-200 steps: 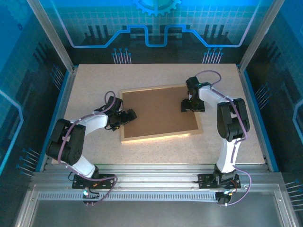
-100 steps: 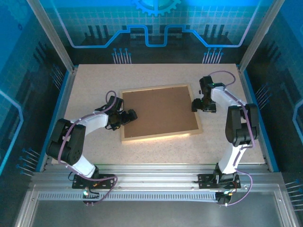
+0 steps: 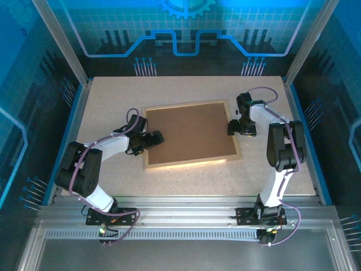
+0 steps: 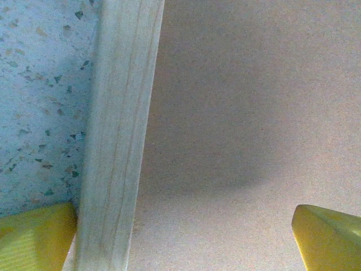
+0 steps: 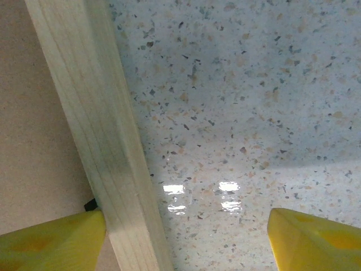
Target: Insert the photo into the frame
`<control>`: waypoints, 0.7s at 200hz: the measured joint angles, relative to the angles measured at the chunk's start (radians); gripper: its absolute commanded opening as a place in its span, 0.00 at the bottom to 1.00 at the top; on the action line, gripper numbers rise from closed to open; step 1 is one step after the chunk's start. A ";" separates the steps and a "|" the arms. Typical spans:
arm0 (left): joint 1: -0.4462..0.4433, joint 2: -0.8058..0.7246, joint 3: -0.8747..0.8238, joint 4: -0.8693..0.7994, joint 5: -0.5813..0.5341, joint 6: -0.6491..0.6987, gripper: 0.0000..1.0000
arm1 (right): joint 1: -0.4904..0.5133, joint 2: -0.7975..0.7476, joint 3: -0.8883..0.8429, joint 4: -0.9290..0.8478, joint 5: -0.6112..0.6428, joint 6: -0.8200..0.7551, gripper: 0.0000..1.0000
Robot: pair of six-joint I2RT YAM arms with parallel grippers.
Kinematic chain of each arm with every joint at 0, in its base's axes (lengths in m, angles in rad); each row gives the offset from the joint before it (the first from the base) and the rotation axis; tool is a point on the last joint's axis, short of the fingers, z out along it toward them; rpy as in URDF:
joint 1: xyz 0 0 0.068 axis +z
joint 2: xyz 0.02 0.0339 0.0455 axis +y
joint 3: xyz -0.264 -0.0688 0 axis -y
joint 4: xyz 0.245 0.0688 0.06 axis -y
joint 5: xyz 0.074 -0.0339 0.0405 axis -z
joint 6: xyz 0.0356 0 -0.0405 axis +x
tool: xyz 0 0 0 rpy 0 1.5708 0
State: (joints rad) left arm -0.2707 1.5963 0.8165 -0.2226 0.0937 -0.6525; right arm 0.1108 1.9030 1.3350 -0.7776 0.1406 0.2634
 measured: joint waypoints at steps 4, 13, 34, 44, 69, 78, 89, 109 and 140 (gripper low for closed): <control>0.000 0.000 0.000 0.000 0.000 0.000 0.99 | 0.000 0.002 0.001 0.000 -0.003 -0.002 0.77; 0.000 0.000 0.000 0.000 0.000 0.000 0.99 | 0.000 0.005 0.004 0.000 -0.007 -0.004 0.77; -0.001 0.000 0.000 0.000 0.000 0.000 0.99 | 0.000 0.015 0.015 -0.010 -0.013 -0.012 0.77; -0.001 0.000 0.000 0.000 0.000 0.000 0.99 | 0.000 0.016 0.017 -0.013 -0.018 -0.014 0.77; -0.001 0.000 0.000 0.000 0.000 0.000 0.99 | 0.001 0.031 0.032 -0.026 -0.036 -0.029 0.77; -0.001 0.000 0.000 0.000 0.000 0.000 0.99 | 0.002 0.042 0.042 -0.035 -0.043 -0.034 0.78; -0.001 0.000 0.000 0.000 0.000 0.000 0.99 | 0.007 0.054 0.057 -0.046 -0.043 -0.041 0.78; -0.001 0.000 0.000 0.000 0.000 0.000 0.99 | 0.019 0.064 0.079 -0.055 -0.016 -0.048 0.78; -0.001 0.000 0.000 0.000 0.000 0.000 0.99 | 0.030 0.063 0.085 -0.059 0.017 -0.048 0.78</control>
State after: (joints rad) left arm -0.2714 1.5963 0.8165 -0.2230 0.0933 -0.6525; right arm 0.1410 1.9656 1.4197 -0.8364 0.1574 0.2157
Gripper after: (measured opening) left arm 0.990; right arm 0.779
